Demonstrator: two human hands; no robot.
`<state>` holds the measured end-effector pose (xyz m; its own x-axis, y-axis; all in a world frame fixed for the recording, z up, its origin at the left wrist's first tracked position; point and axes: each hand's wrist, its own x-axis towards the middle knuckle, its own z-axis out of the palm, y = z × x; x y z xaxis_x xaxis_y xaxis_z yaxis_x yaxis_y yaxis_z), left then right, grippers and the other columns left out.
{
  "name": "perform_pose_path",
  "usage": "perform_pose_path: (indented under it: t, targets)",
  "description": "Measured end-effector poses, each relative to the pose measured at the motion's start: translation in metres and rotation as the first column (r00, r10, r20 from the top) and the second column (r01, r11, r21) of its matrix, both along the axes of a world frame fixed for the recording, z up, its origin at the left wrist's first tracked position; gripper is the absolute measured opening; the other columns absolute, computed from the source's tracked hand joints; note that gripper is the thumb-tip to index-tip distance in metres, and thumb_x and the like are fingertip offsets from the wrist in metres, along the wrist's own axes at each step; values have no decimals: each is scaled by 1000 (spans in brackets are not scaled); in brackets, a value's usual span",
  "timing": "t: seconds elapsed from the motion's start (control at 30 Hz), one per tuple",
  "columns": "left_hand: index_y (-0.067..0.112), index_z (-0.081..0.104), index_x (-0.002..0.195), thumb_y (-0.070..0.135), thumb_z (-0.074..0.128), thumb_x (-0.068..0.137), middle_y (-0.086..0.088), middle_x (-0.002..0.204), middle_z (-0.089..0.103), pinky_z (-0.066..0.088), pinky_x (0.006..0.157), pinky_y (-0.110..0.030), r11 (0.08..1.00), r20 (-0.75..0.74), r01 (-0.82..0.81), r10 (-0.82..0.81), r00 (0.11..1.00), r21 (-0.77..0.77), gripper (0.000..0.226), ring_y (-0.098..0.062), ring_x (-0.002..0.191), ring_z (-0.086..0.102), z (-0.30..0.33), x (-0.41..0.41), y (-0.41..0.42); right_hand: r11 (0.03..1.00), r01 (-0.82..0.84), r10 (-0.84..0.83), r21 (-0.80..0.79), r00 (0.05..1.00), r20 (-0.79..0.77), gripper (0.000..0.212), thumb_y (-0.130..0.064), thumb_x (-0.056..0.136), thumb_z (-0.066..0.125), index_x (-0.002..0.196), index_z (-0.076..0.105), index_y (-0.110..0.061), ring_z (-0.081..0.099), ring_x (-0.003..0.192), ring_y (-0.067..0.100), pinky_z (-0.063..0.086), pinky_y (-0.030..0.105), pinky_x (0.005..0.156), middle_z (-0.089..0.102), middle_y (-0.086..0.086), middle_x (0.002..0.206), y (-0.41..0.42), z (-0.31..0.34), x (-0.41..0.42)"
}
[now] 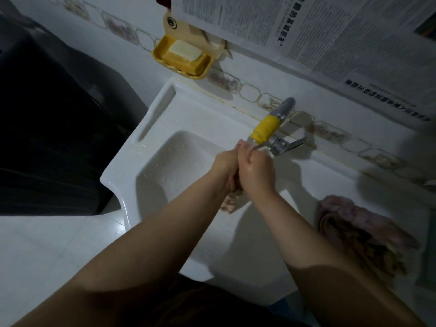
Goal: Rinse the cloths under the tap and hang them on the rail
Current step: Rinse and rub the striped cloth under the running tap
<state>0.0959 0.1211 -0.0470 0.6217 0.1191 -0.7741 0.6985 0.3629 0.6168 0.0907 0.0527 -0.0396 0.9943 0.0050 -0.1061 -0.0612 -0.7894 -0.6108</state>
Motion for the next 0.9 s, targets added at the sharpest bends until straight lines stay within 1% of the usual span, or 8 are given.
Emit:
perform_pose_path:
  t: [0.13,0.27,0.37,0.5,0.6,0.73,0.83,0.9]
  targets:
    - [5,68,85,56,46,94,-14,83,70,55,64,-24,985,96,155,-161,982,72,56,-21,73,68,0,-7,-2,998,20,-34,-54,963,-269,33,-26,100,37,104,64,-8,60,102,36,43,35,78,65,20,108,-32,-13,32]
    - [7,67,80,40,53,96,-12,78,64,50,71,-33,982,160,186,-182,970,-9,39,-24,76,60,-2,-5,26,953,32,89,302,921,-378,47,-17,95,42,142,38,-20,56,107,20,44,33,96,56,2,121,-39,-13,26]
    - [4,64,90,25,53,97,-16,79,57,43,65,-31,954,207,295,-298,932,43,25,-25,72,53,-1,-3,39,880,70,165,470,883,-439,33,-37,95,48,117,62,-17,63,103,19,49,42,96,67,8,113,-38,-5,18]
    - [-3,62,83,35,52,97,-8,59,47,36,49,-24,811,246,440,-550,798,386,42,-15,49,40,-2,3,50,939,-152,273,310,877,-396,45,-46,98,40,96,67,-10,63,91,22,47,28,76,68,14,97,-31,7,11]
    - [-4,63,81,51,46,96,-6,63,55,44,57,-20,718,182,515,-649,739,469,59,-11,53,48,-9,-3,51,920,-8,168,392,912,-375,32,-40,93,48,86,67,-16,65,95,27,50,39,89,70,14,96,-30,10,17]
    - [-1,57,73,44,51,96,-7,63,47,38,61,-28,869,314,370,-470,825,329,51,-14,59,44,-25,-15,46,847,266,-105,460,933,-345,21,-31,82,54,74,67,-17,67,81,29,54,47,83,70,9,78,-34,9,27]
    - [-2,60,77,44,54,95,-13,64,53,44,57,-28,982,271,62,-110,956,177,49,-19,59,51,-19,-9,33,874,192,-66,446,957,-282,35,-29,95,53,63,58,-15,59,66,18,51,33,69,62,6,66,-22,9,11]
    - [4,60,79,42,49,98,-12,66,58,47,51,-20,987,214,16,-50,976,158,45,-19,58,56,-12,-5,19,943,34,39,331,977,-209,46,-38,97,47,58,52,-15,56,64,19,45,32,64,59,7,62,-9,8,-2]
